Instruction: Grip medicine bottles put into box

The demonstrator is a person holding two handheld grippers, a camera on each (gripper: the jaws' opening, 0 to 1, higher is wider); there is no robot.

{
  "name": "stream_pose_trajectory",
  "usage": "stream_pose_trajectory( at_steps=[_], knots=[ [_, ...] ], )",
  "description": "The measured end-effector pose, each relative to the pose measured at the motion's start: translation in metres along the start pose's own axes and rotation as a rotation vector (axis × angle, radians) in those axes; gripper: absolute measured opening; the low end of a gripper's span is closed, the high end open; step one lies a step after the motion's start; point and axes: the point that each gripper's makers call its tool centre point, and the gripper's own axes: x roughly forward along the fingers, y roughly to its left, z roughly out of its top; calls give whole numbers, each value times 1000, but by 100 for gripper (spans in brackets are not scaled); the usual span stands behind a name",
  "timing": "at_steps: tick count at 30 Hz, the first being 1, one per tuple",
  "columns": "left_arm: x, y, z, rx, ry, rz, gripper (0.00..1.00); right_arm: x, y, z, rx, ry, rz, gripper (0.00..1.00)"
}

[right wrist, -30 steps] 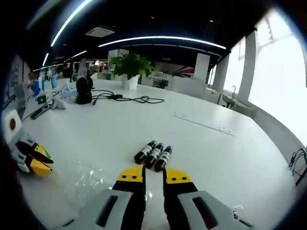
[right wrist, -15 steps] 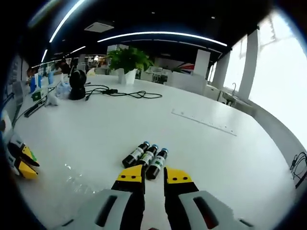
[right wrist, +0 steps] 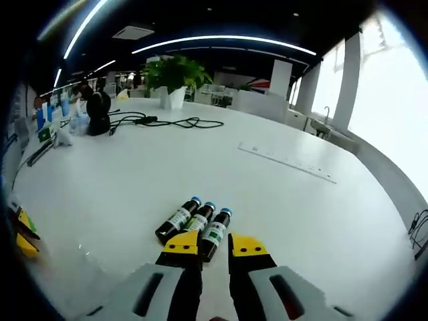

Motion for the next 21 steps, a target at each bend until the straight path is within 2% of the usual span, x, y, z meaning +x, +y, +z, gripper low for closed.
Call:
stream_pose_trajectory(
  at_steps=[13,21],
  knots=[
    [0,1,0,0,1,-1,4,11,-4,-15,47,65,-14,8],
    [0,1,-1,0,1,-1,4,11,-4,-17,55,74,-9,7]
  ],
)
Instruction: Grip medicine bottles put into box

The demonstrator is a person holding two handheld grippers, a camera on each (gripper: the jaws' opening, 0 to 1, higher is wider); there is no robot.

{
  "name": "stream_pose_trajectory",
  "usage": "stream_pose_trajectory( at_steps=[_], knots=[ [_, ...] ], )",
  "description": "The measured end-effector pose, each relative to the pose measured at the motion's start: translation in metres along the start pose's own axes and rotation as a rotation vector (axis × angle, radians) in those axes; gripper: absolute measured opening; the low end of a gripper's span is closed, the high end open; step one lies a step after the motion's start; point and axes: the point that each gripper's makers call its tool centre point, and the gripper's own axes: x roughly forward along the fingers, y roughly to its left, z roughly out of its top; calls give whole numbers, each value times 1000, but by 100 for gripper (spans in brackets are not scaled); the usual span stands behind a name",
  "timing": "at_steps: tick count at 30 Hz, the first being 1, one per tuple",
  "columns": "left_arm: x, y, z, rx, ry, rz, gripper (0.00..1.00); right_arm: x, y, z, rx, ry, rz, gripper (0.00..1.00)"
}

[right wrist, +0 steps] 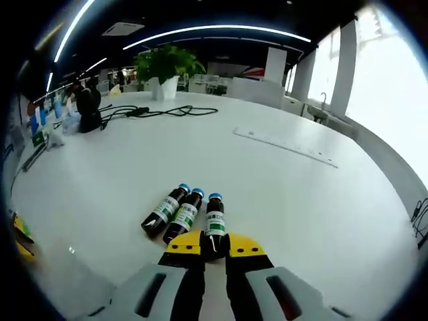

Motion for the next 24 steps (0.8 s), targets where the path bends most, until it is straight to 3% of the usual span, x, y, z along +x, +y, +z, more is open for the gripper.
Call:
stream_pose_trajectory(
  at_steps=[11,17,24],
  knots=[
    [0,0,0,1,0,0,4,-8,-3,4,-52,-27,-24,6],
    [0,0,0,2,1,0,4,-6,-4,-2,-13,0,-20,7],
    [0,-1,0,1,1,0,4,-4,-5,2,-52,2,-23,10]
  ],
)
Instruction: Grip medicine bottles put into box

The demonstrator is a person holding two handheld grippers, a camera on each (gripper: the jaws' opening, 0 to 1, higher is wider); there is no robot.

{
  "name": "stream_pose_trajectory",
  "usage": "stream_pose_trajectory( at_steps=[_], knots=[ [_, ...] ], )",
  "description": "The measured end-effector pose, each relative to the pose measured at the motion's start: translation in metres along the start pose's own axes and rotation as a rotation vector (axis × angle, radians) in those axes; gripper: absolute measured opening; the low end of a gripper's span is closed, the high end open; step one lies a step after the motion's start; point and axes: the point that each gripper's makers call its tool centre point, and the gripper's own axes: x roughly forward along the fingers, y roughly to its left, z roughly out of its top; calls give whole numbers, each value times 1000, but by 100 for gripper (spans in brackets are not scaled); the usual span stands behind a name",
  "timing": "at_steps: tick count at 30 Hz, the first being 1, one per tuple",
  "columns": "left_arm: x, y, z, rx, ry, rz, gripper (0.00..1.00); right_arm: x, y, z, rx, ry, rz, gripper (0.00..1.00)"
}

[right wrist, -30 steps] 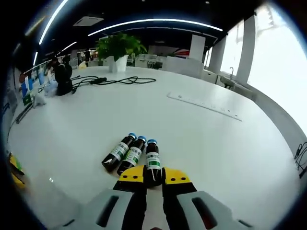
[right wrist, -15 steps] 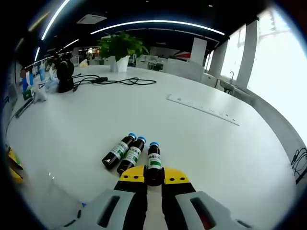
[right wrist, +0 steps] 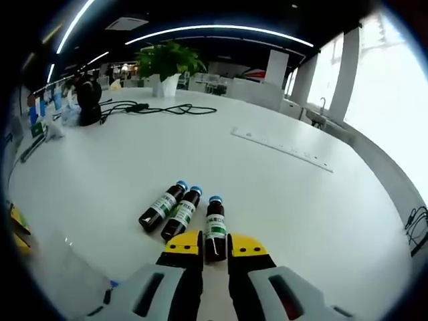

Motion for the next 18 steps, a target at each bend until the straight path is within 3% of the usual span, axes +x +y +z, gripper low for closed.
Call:
stream_pose_trajectory(
  at_steps=[18],
  knots=[
    [0,0,0,-3,-2,-2,4,16,-8,6,-16,24,5,10]
  ],
)
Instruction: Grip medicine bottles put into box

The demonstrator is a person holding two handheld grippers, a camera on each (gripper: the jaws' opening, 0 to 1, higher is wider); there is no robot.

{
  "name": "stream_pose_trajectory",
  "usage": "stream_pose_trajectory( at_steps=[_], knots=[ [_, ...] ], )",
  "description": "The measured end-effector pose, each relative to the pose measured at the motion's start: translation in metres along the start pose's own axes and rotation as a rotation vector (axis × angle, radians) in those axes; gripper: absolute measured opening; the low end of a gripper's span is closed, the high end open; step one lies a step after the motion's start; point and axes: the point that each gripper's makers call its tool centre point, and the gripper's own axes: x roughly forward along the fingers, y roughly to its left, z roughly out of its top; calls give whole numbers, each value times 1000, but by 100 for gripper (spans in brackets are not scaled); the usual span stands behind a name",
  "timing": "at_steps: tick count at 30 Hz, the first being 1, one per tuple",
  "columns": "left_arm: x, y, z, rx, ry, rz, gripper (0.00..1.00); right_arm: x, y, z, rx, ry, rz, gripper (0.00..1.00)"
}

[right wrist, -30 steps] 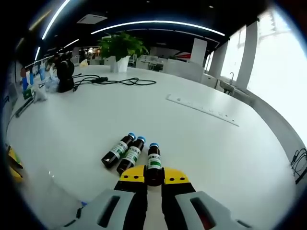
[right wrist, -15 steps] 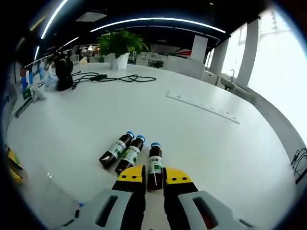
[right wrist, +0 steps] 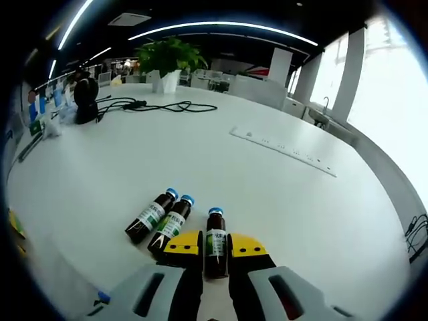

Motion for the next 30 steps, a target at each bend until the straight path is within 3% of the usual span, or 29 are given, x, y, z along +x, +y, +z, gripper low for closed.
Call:
stream_pose_trajectory(
  at_steps=[17,30],
  knots=[
    [0,0,0,0,0,0,4,-6,-4,5,39,-22,16,6],
    [0,1,0,0,-1,1,4,-39,5,15,36,-90,16,6]
  ],
)
